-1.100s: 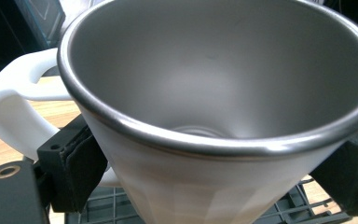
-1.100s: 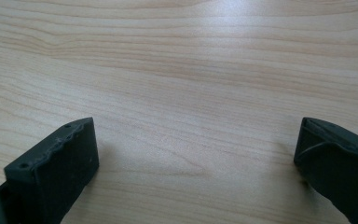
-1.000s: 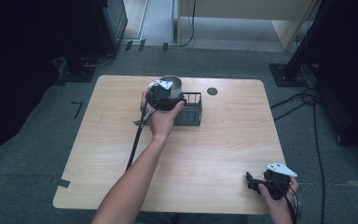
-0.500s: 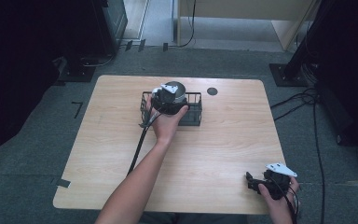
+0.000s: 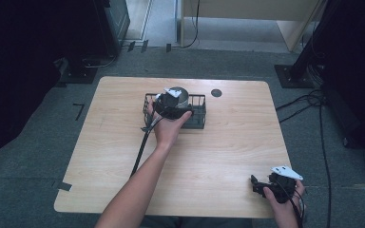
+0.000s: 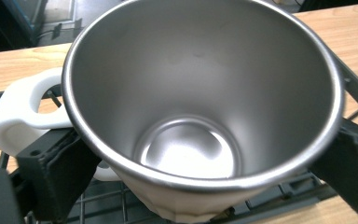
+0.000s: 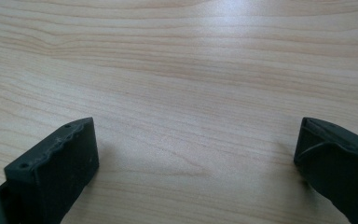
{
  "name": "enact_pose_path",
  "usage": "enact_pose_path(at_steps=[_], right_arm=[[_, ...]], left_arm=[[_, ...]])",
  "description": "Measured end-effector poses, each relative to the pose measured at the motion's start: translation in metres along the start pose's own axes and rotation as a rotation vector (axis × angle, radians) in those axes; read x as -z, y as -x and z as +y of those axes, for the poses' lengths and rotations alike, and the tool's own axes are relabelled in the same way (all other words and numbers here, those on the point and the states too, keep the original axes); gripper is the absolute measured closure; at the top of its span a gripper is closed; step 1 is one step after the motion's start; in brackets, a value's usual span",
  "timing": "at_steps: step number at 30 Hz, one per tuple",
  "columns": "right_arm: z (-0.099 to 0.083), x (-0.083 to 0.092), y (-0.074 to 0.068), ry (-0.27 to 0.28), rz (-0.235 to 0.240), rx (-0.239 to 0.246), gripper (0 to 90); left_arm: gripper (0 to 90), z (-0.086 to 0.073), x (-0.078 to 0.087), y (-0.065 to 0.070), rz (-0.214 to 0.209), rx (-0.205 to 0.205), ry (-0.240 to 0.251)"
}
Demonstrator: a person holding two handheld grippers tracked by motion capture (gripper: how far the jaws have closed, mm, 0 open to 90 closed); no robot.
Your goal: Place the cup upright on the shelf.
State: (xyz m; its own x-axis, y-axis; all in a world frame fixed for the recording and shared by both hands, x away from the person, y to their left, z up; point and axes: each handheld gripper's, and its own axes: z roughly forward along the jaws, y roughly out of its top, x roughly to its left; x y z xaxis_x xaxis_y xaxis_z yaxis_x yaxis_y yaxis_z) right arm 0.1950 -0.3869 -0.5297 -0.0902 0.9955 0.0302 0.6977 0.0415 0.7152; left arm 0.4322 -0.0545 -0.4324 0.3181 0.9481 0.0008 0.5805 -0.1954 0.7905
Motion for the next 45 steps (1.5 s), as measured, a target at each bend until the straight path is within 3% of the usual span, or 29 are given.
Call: enact_pose_path(at_steps=[4,19,28,45], right_arm=[[0.000,0.000,0.000,0.000,0.000,0.000,0.0],[0.000,0.000,0.000,0.000,0.000,0.000,0.0],[0.000,0.000,0.000,0.000,0.000,0.000,0.0],[0.000,0.000,0.000,0.000,0.000,-0.001,0.0]], left_arm=[[0.0,-0.002,0.003,0.000,0.003,-0.030,-0.028],[0.0,-0.003,0.030,-0.007,-0.023,-0.062,-0.041],[0.0,-0.016,0.043,-0.016,-0.034,-0.067,-0.029],[0.0,-0.048,0.077,-0.029,-0.062,-0.083,0.042]])
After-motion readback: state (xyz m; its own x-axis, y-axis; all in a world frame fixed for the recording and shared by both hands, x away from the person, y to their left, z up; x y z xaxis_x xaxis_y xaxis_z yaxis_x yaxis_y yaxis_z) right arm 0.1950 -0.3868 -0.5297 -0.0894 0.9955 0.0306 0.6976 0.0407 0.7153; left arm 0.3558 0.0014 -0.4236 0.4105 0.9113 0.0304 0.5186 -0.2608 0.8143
